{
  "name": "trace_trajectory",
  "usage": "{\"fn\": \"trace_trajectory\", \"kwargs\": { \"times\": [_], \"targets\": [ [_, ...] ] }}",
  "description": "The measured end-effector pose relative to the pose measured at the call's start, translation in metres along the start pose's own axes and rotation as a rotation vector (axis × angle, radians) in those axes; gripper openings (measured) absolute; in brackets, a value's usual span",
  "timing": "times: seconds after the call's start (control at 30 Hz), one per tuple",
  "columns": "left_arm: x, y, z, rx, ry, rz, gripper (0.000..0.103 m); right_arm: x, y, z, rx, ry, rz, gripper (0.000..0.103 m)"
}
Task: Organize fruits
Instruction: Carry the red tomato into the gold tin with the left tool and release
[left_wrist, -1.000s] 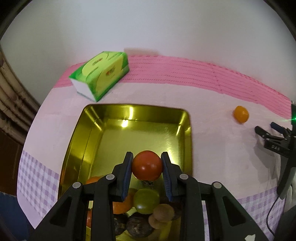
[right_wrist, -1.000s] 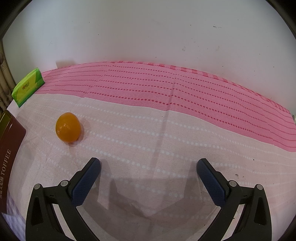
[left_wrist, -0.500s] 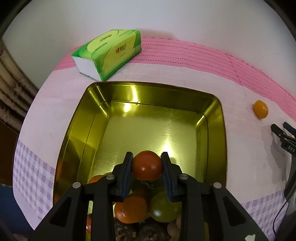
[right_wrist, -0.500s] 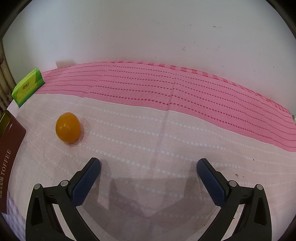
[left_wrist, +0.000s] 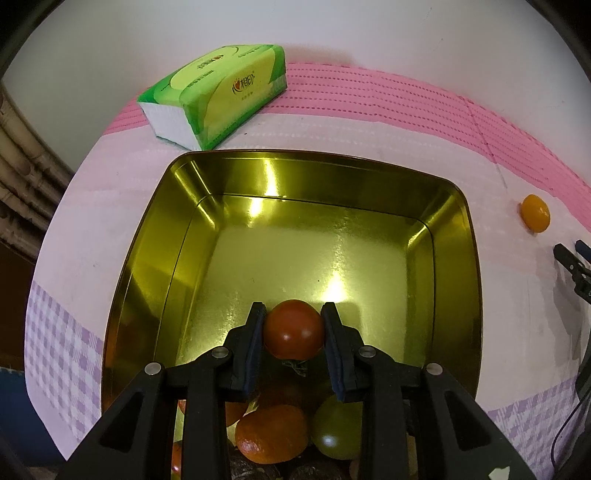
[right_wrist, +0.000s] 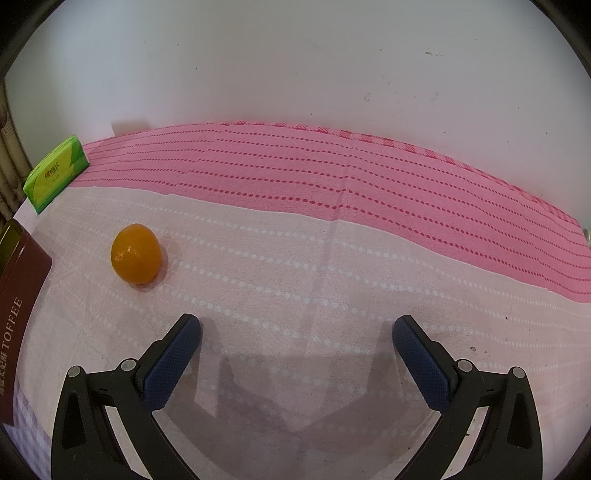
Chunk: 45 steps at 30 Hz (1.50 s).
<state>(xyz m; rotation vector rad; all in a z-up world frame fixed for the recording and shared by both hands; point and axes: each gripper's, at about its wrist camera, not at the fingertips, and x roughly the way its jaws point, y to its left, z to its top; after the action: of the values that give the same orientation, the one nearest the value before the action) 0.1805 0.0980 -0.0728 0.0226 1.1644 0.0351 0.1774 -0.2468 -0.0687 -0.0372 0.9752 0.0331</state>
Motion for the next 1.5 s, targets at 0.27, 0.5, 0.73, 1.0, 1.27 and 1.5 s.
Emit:
{"fn": "trace_trajectory", "kwargs": {
  "times": [0.27,0.5,0.73,1.0,1.27,1.5],
  "targets": [
    [-0.001,0.001,-0.004,-0.003,-0.015,-0.003,0.027,0.0,0.0,0.0,0.0,0.0,0.0,0.103],
    [-0.003,0.0,-0.005,-0.003,-0.015,-0.011,0.028,0.0,0.0,0.0,0.0,0.0,0.0,0.103],
    [-0.002,0.001,-0.005,-0.001,-0.023,-0.014,0.028,0.0,0.0,0.0,0.001,0.0,0.0,0.103],
    [-0.004,0.001,-0.006,-0.006,-0.022,-0.019,0.029,-0.004,0.007,-0.003,-0.03,0.02,0.023,0.103],
    [-0.016,-0.004,-0.009,0.016,-0.058,-0.027,0.033,-0.007,0.043,-0.005,-0.092,0.041,0.063,0.103],
    [-0.037,-0.007,-0.012,0.048,-0.113,-0.001,0.054,0.0,0.075,0.006,-0.115,0.043,0.076,0.103]
  ]
}}
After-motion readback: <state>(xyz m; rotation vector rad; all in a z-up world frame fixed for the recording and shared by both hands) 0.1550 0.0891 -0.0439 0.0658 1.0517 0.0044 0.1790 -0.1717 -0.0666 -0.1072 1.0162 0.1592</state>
